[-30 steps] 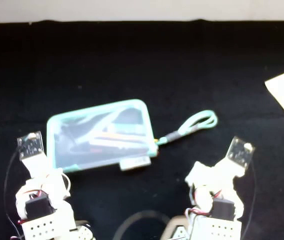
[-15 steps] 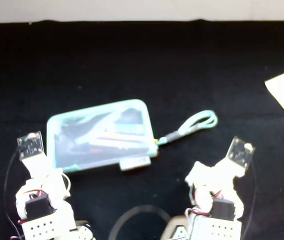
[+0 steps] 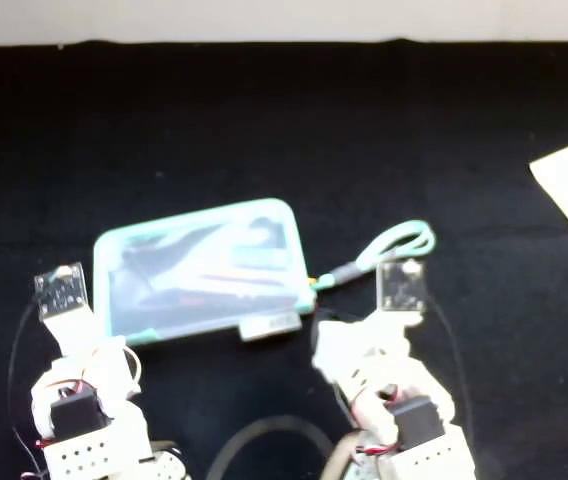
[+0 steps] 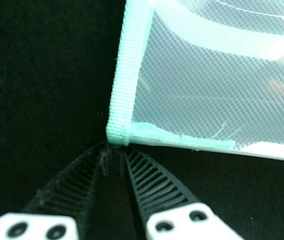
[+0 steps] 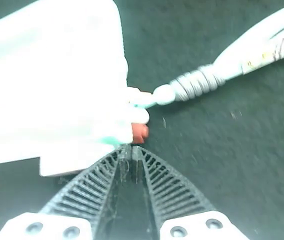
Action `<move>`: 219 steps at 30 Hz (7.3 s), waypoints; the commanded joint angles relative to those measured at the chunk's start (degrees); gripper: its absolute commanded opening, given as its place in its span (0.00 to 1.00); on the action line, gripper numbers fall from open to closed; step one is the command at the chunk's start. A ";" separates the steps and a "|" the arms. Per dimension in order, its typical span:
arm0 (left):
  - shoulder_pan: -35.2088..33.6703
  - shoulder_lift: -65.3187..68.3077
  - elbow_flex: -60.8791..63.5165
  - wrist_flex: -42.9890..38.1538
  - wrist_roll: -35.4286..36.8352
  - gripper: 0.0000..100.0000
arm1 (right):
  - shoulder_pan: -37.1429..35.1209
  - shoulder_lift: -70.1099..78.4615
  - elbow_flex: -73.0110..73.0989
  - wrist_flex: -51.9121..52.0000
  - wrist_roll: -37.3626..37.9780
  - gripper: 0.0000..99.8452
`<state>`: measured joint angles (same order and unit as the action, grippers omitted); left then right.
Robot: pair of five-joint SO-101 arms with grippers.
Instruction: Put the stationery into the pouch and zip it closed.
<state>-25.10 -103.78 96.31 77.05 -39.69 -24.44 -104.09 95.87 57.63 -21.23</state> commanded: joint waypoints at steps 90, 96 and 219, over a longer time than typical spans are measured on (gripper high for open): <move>11.30 55.08 -63.87 4.66 21.36 0.14 | 27.91 133.93 -113.45 29.49 0.44 0.18; 11.30 55.08 -63.87 4.66 21.36 0.14 | 28.62 134.20 -113.01 28.44 0.70 0.18; 16.92 55.08 -64.22 4.75 21.71 0.14 | -3.03 74.95 -149.32 31.16 20.75 0.01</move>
<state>-8.75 -48.40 32.84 82.51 -17.80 -26.81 -27.60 -51.12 91.12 -0.84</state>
